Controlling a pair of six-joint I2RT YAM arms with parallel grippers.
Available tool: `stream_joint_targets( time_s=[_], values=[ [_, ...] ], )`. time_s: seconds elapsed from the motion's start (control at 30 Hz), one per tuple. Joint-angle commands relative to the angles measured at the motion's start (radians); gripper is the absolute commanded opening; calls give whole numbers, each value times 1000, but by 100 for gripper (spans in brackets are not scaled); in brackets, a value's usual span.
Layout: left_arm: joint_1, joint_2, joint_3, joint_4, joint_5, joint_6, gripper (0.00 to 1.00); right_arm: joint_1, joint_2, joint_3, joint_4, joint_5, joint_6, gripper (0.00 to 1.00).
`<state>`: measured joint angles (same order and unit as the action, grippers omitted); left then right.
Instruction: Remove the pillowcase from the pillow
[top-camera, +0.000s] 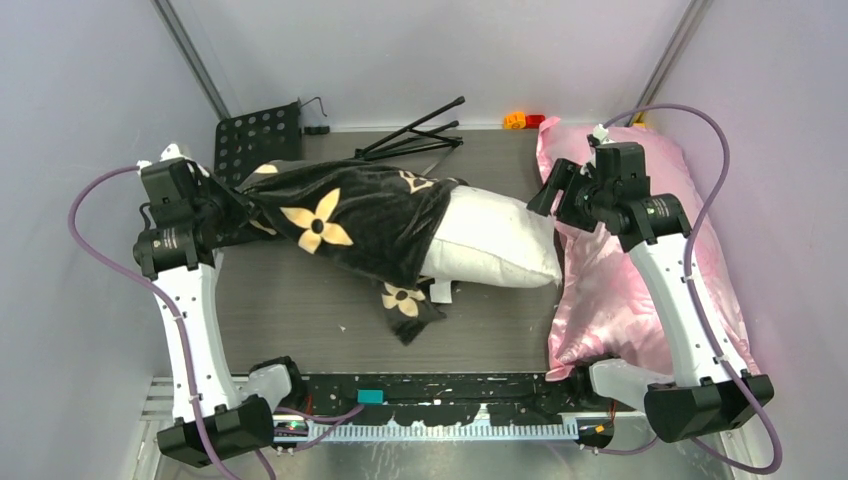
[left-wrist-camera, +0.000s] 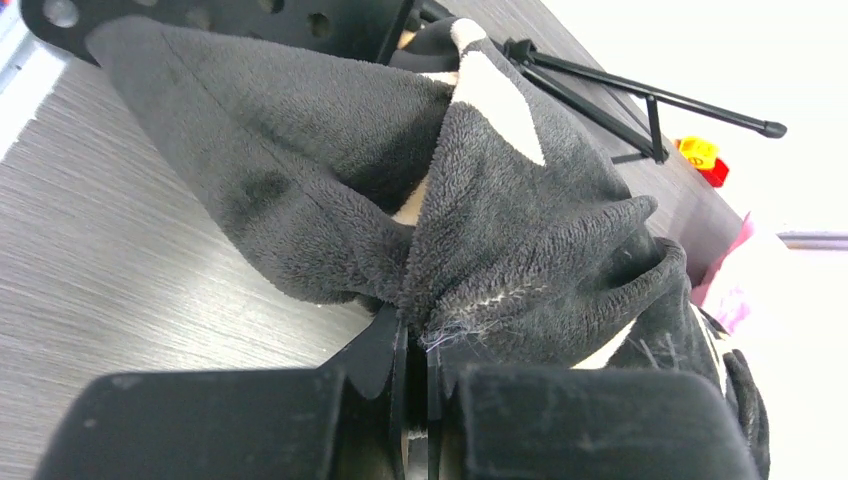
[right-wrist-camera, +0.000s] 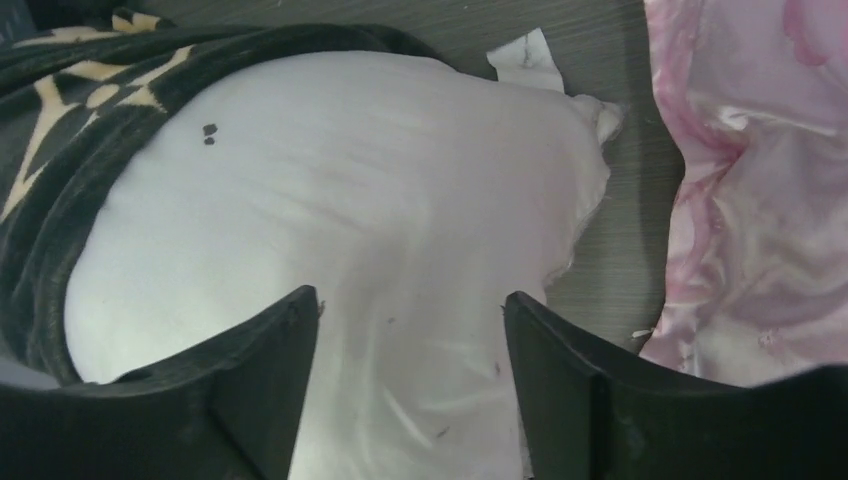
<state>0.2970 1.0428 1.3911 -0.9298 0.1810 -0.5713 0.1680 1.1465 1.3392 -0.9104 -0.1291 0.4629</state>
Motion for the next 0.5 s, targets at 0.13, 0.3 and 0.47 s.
stream_joint_targets(
  time_s=[0.13,0.3,0.47],
  values=[
    [15,72,77,98,104,-9,0,15,-86,91,14,-282,-124,81],
    [14,89,64,129,72,-12,0,132,-112,151,-33,-274,-166,85],
    [12,108,58,137,67,-16,0,394,-164,43,-9,-19,-180,86]
  ],
)
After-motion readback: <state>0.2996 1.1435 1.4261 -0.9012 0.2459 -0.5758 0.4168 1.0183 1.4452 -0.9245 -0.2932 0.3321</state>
